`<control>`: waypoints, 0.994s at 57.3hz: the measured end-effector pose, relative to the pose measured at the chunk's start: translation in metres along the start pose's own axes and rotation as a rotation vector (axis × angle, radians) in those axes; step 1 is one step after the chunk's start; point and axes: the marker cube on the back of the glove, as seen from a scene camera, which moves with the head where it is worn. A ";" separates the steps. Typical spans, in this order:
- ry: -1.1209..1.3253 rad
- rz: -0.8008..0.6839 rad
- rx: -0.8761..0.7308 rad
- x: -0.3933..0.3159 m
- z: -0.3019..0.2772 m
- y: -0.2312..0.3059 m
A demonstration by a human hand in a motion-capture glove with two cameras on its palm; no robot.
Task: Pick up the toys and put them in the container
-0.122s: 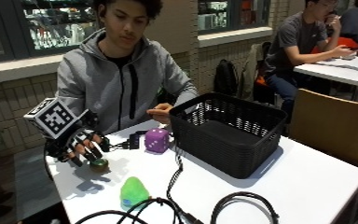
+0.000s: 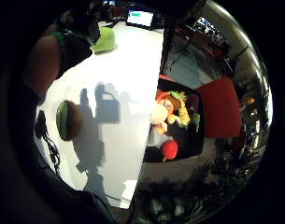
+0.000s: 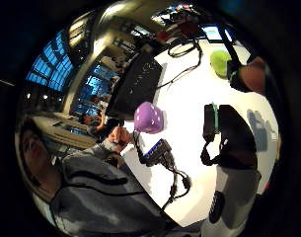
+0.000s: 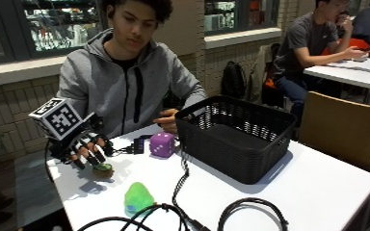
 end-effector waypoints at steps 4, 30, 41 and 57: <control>0.007 -0.011 0.003 -0.005 -0.003 0.026; 0.058 0.049 -0.083 0.001 0.003 0.038; 0.075 0.057 -0.099 0.004 0.004 0.037; 0.086 0.115 -0.190 0.020 0.029 0.039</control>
